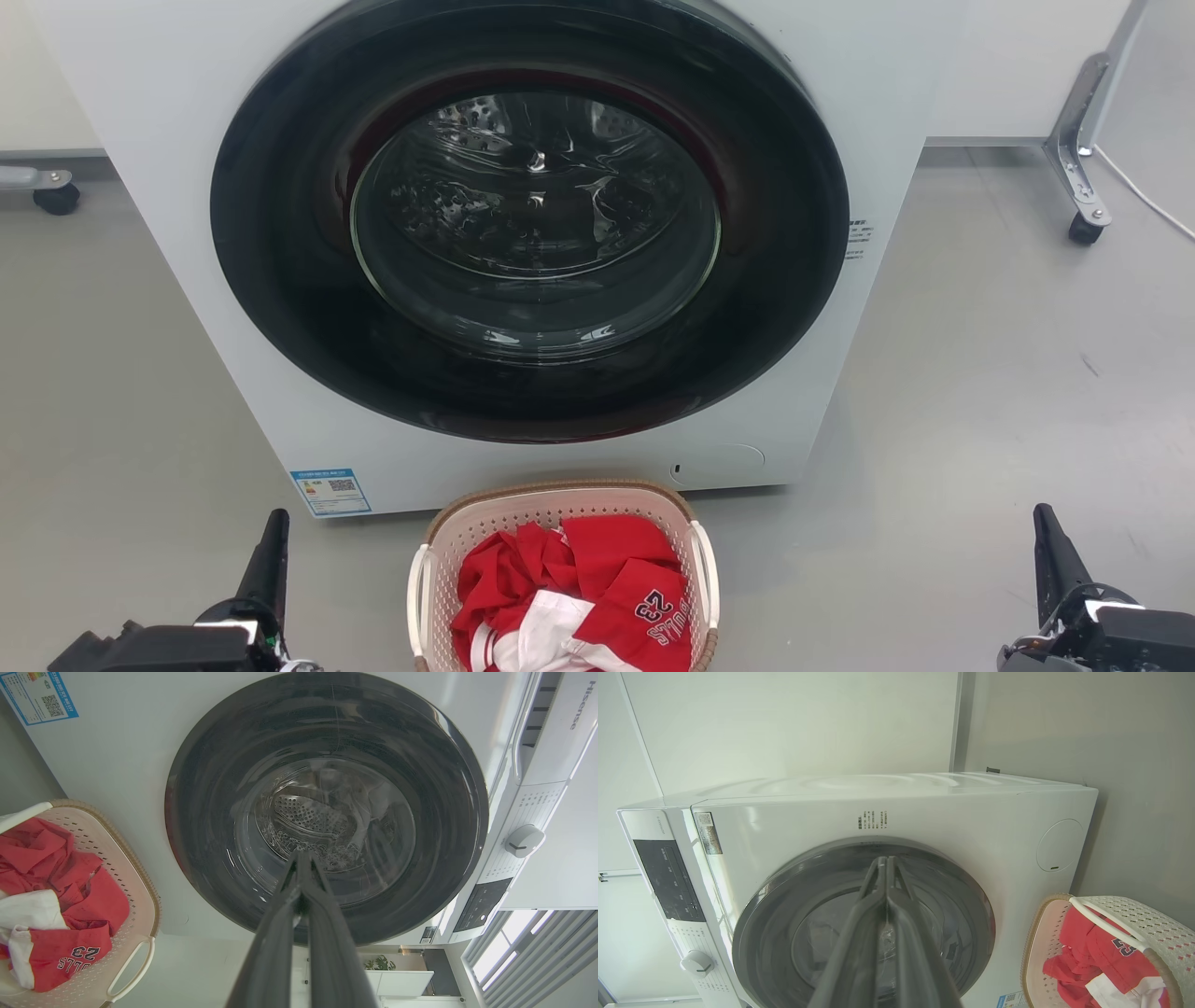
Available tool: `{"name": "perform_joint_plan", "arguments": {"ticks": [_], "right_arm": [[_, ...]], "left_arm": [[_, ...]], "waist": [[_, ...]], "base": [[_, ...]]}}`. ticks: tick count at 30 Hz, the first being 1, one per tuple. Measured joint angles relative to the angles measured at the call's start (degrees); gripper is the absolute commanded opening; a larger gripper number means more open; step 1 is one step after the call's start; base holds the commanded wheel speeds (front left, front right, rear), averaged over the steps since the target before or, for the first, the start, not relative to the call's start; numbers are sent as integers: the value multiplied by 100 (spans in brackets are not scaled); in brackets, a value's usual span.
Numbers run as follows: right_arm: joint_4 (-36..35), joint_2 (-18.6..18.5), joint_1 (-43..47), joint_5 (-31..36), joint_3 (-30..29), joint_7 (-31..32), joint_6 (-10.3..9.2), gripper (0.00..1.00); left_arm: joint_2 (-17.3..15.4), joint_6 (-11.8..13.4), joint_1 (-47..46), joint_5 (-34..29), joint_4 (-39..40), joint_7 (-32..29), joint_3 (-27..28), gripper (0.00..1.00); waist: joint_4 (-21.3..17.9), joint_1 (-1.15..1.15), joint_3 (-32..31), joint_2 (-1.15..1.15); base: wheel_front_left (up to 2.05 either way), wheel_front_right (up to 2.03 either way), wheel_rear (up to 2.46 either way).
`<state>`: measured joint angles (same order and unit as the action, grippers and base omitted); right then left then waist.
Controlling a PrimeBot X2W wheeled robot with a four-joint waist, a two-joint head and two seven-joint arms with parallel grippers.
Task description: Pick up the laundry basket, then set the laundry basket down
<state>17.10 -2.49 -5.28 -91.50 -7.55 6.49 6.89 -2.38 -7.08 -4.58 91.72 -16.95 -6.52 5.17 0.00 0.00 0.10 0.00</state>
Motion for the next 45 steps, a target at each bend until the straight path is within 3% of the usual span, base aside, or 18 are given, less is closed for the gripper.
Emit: {"name": "perform_joint_plan", "arguments": {"ticks": [45], "right_arm": [[-1, 0, 0, 0, 0, 0, 0, 0]], "left_arm": [[1, 0, 0, 1, 2, 0, 0, 0]], "waist": [[0, 0, 1, 0]], "base": [[0, 0, 0]]}}
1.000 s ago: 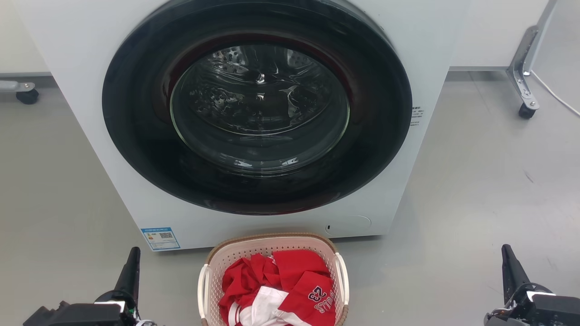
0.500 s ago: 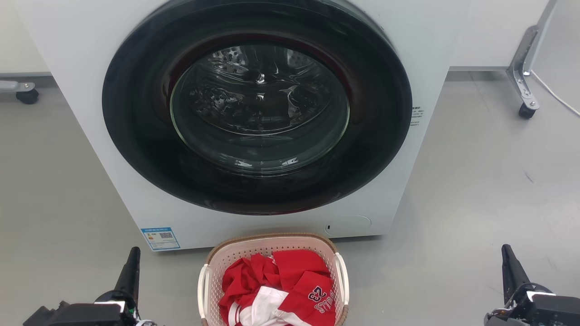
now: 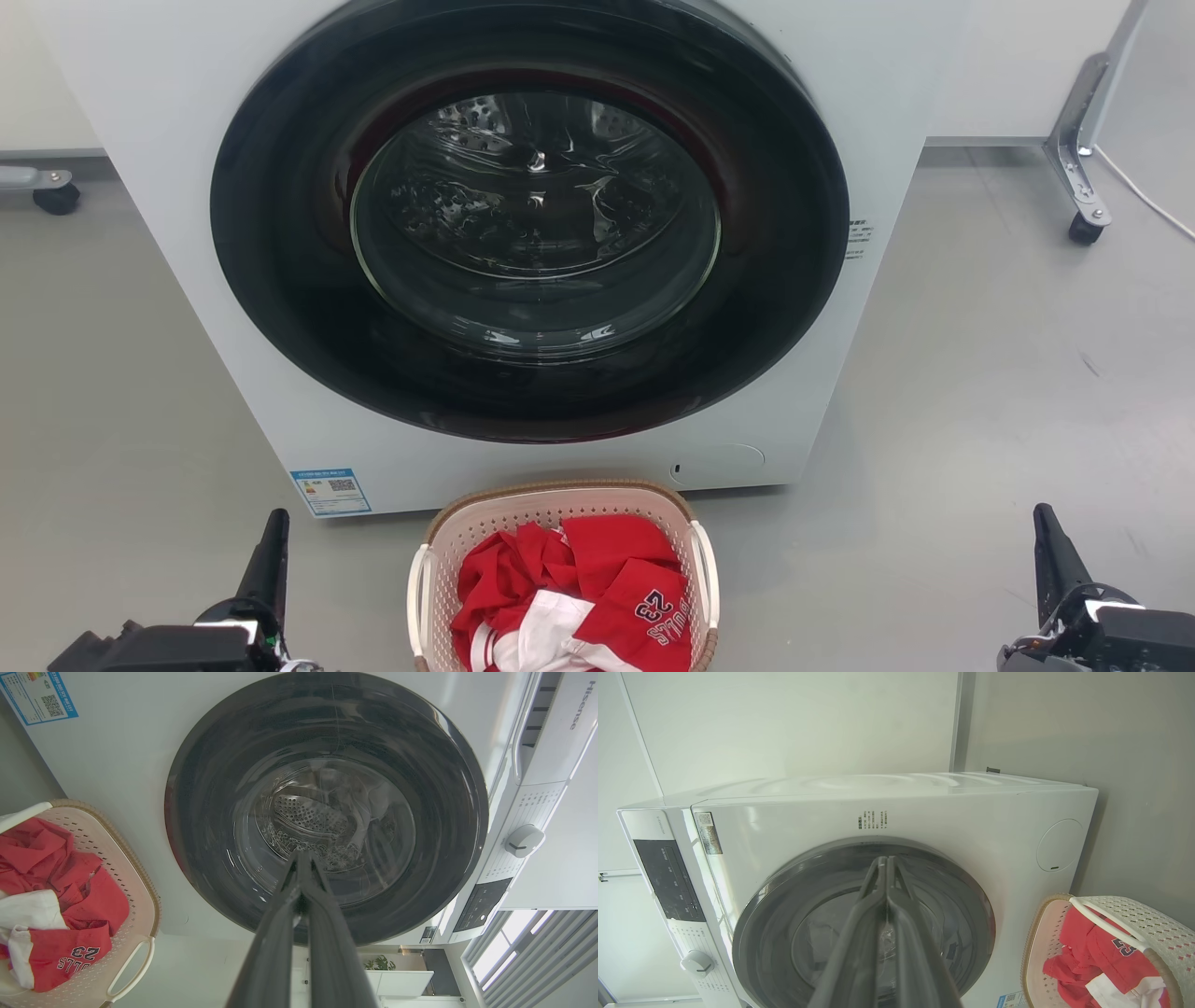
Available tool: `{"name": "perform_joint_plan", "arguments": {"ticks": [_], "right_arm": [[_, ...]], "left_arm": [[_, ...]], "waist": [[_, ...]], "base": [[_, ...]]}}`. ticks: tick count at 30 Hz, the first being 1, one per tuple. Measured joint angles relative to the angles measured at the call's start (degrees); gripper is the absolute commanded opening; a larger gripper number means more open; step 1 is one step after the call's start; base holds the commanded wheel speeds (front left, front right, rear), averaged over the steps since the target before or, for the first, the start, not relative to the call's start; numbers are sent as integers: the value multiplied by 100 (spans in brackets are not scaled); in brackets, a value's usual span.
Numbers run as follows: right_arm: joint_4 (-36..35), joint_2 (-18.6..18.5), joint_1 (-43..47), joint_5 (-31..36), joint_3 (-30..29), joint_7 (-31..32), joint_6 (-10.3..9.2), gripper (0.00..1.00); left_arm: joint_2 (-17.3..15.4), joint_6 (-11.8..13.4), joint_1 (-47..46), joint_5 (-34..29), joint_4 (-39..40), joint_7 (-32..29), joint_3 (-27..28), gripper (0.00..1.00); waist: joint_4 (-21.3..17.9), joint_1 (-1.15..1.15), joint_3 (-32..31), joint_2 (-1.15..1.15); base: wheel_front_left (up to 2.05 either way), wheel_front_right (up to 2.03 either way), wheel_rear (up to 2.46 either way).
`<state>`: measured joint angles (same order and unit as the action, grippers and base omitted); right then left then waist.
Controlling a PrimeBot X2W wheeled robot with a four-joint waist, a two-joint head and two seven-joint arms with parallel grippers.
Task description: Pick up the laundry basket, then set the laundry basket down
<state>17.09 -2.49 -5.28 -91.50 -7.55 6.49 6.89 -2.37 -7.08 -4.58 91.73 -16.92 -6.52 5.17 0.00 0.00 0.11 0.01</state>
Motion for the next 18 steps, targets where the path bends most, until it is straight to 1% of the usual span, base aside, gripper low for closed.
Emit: {"name": "perform_joint_plan", "arguments": {"ticks": [18], "right_arm": [[-1, 0, 0, -1, 0, 0, 0, 0]], "left_arm": [[0, 0, 0, 0, 2, 0, 0, 0]], "waist": [[0, 0, 0, 0]], "base": [[0, 0, 0]]}}
